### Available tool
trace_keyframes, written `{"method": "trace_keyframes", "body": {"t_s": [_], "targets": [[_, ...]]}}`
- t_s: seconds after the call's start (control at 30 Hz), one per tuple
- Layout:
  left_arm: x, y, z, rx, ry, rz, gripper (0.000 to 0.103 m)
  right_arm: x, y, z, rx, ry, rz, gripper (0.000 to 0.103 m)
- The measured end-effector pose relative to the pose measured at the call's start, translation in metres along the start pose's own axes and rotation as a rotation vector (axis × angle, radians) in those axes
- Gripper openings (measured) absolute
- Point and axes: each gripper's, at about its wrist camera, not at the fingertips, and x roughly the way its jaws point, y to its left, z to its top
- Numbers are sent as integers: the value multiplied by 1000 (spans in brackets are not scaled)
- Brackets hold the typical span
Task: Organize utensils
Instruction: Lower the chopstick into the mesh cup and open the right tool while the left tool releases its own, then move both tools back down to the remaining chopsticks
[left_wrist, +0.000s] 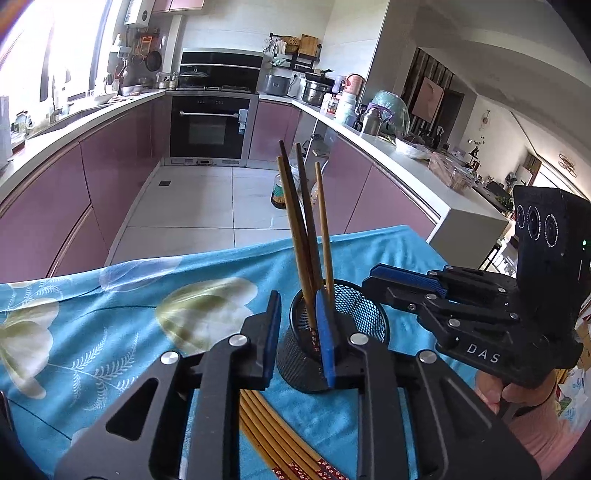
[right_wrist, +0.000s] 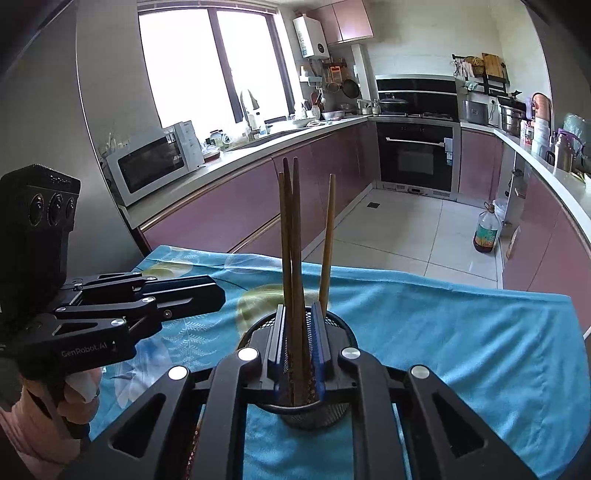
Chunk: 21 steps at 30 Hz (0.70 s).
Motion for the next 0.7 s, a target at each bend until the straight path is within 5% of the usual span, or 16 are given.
{"method": "trace_keyframes", "body": {"t_s": [0.37, 0.7], "targets": [[-55, 16, -43, 19, -82, 100, 44, -32, 31, -28, -84, -34, 85, 29], [-39, 38, -109, -30, 72, 130, 47, 3, 53, -74, -94, 126, 117, 29]]}}
